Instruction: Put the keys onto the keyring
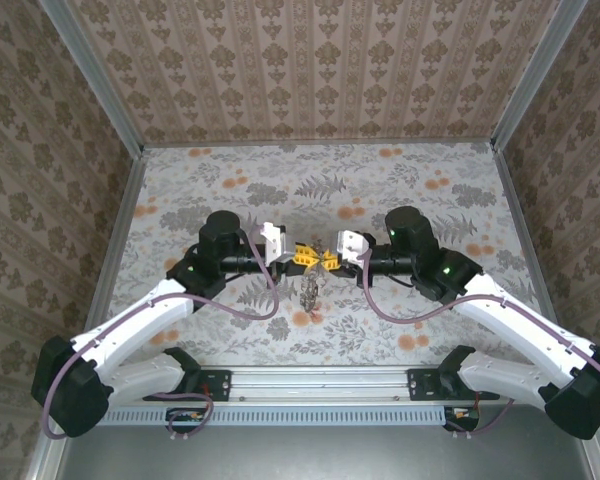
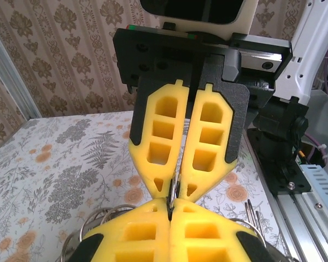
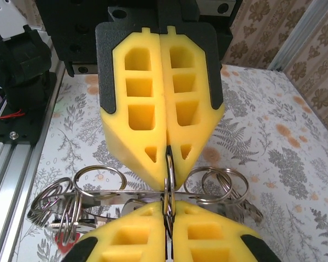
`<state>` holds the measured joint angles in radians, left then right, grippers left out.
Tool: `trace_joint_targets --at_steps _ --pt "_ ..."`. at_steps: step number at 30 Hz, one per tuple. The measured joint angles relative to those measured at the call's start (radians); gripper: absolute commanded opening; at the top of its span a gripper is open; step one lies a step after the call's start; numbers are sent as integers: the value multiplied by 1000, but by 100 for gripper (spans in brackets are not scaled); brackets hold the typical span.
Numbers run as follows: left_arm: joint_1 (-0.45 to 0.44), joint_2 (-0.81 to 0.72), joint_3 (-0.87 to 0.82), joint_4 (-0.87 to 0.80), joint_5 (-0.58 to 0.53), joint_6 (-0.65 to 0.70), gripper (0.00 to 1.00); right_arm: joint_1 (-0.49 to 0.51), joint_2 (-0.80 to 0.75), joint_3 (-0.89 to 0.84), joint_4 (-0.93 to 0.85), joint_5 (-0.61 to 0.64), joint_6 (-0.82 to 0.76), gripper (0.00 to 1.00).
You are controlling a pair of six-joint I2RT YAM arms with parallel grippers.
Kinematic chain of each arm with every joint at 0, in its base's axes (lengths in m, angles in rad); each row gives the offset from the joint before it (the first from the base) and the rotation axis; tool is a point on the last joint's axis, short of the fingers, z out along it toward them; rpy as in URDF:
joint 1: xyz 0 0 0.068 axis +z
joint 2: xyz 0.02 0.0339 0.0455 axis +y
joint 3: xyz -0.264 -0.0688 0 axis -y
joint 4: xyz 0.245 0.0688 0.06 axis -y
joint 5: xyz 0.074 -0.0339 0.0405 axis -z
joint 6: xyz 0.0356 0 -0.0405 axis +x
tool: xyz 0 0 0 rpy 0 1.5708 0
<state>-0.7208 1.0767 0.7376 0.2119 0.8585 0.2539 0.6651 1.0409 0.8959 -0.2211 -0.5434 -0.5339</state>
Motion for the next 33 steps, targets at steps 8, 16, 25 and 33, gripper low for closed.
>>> trace_joint_targets --at_steps 8,16,25,33 --pt "0 4 19 -66 -40 30 34 -3 0 0 -5 4 14 0" --pt "0 16 133 -335 -97 150 39 -3 19 32 -98 13 -20 0" --pt "-45 100 211 -449 -121 217 20 -4 43 53 -148 17 -23 0" --pt "-65 132 234 -492 -134 264 0 -7 46 53 -188 36 -23 0"
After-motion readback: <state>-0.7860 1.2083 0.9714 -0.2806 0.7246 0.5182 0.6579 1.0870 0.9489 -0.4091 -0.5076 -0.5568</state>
